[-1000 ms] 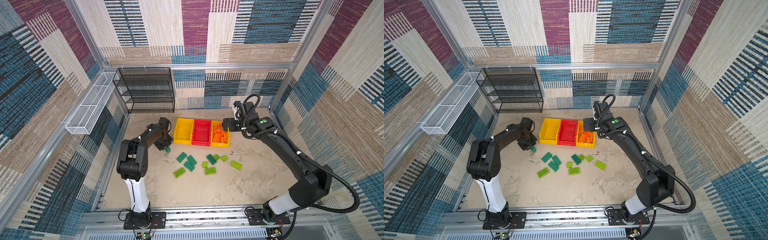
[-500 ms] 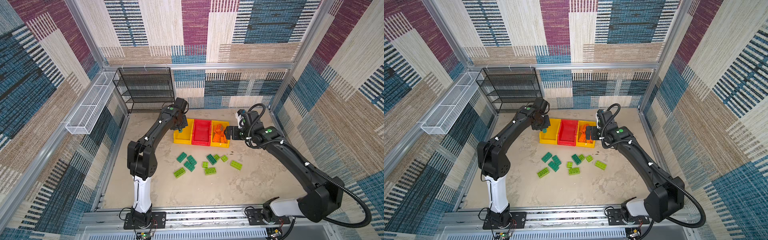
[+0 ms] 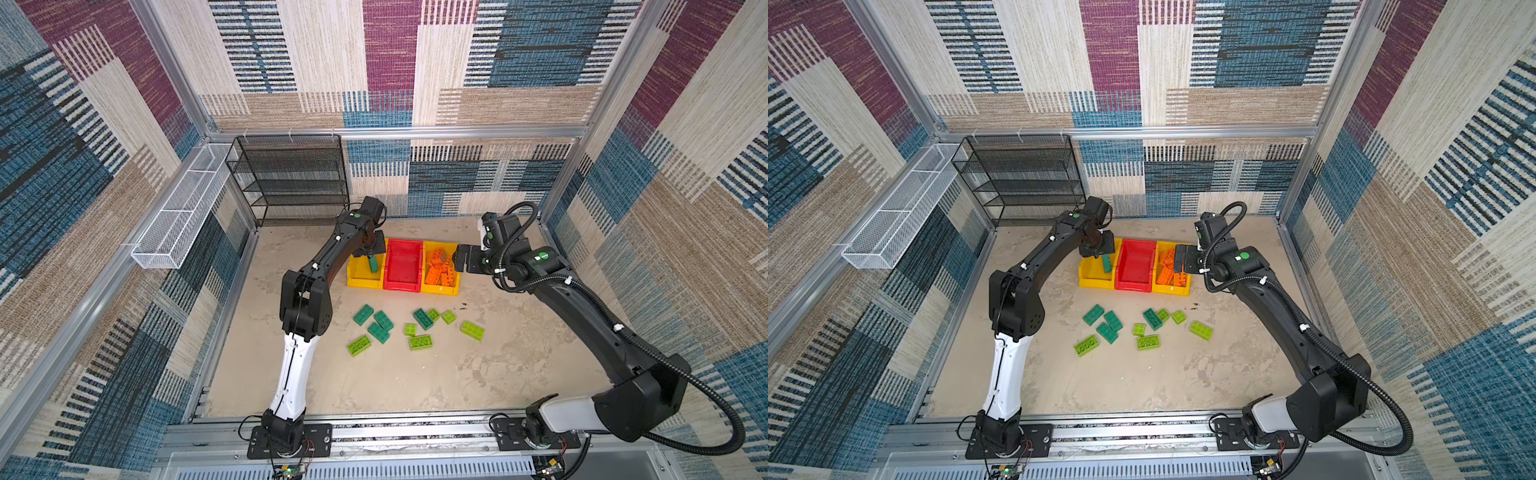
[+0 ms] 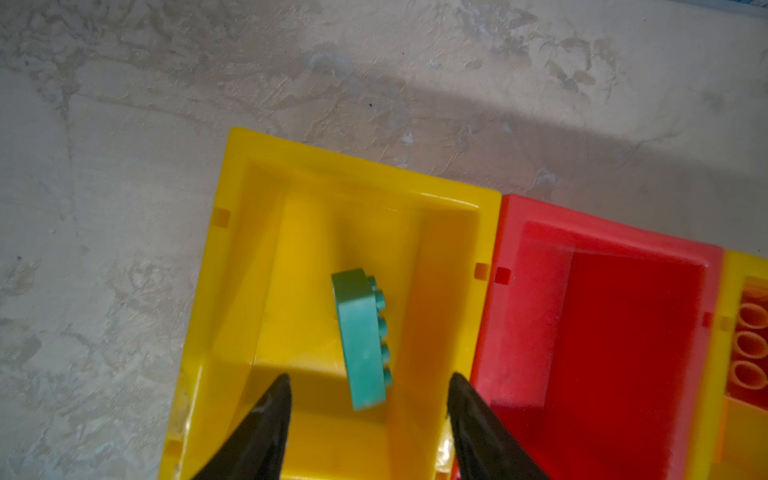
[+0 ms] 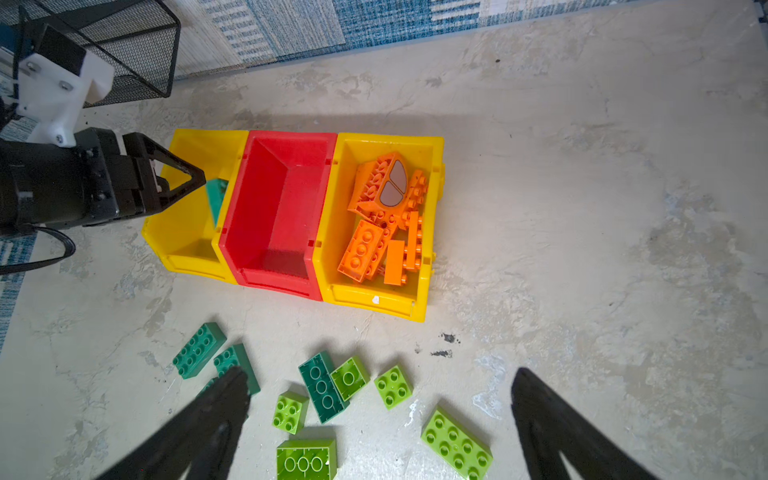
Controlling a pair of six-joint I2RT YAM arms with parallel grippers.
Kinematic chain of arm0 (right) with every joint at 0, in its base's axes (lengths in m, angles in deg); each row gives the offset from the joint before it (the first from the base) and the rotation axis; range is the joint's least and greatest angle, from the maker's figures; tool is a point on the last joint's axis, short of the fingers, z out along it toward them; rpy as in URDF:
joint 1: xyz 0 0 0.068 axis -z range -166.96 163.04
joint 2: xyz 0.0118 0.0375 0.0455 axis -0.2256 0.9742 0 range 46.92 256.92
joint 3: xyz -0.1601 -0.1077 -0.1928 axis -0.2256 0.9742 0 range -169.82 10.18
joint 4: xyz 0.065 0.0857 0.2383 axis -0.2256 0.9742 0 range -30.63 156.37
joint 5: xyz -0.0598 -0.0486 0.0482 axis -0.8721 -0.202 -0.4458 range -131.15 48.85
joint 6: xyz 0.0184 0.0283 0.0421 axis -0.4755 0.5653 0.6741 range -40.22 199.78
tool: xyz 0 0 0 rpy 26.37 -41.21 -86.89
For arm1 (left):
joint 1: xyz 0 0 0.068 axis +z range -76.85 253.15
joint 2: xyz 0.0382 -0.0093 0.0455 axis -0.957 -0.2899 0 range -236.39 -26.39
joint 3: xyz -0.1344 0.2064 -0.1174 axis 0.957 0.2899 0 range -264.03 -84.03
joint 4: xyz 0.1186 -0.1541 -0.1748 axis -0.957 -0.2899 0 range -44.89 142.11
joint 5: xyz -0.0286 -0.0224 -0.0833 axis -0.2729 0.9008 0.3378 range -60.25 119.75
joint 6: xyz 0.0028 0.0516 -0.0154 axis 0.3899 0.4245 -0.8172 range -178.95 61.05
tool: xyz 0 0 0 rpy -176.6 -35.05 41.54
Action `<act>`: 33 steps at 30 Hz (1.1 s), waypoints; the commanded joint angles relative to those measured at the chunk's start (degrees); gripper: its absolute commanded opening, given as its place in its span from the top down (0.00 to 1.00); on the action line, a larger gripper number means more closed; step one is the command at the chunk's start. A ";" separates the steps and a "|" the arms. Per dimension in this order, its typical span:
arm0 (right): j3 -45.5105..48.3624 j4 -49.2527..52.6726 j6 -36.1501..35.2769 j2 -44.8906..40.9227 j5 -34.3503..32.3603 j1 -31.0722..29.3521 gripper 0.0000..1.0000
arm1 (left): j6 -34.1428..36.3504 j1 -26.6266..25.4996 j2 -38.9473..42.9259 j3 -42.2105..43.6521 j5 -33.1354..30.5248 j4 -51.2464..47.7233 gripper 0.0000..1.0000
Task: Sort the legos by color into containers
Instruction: 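Carry the dark-green brick into the yellow bin nearest the left arm and release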
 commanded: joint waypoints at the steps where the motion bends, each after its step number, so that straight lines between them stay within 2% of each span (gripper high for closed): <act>1: 0.18 1.27 1.38 -1.78 -1.51 -0.02 0.00 | 0.98 -0.04 0.04 -0.66 0.85 -1.07 0.30; 6: 0.57 1.90 0.60 -2.80 -1.36 -0.02 0.00 | 2.02 -0.61 5.77 5.79 -0.29 -0.36 0.28; 13: 1.59 0.29 -1.72 -2.06 2.85 -0.02 0.00 | 8.50 -1.34 28.55 39.67 -3.11 10.62 0.30; 18: 1.98 -0.47 -3.43 -1.14 5.34 -0.02 0.00 | 10.85 -1.80 38.19 55.48 -1.94 14.17 0.25; 23: 1.95 -0.78 -4.98 -0.26 7.40 0.02 0.00 | 11.94 -3.35 38.29 60.35 0.33 16.76 0.23; 33: 2.14 -0.04 -5.44 -1.74 7.66 -0.02 0.00 | 15.17 -5.60 31.49 59.61 1.90 19.22 0.23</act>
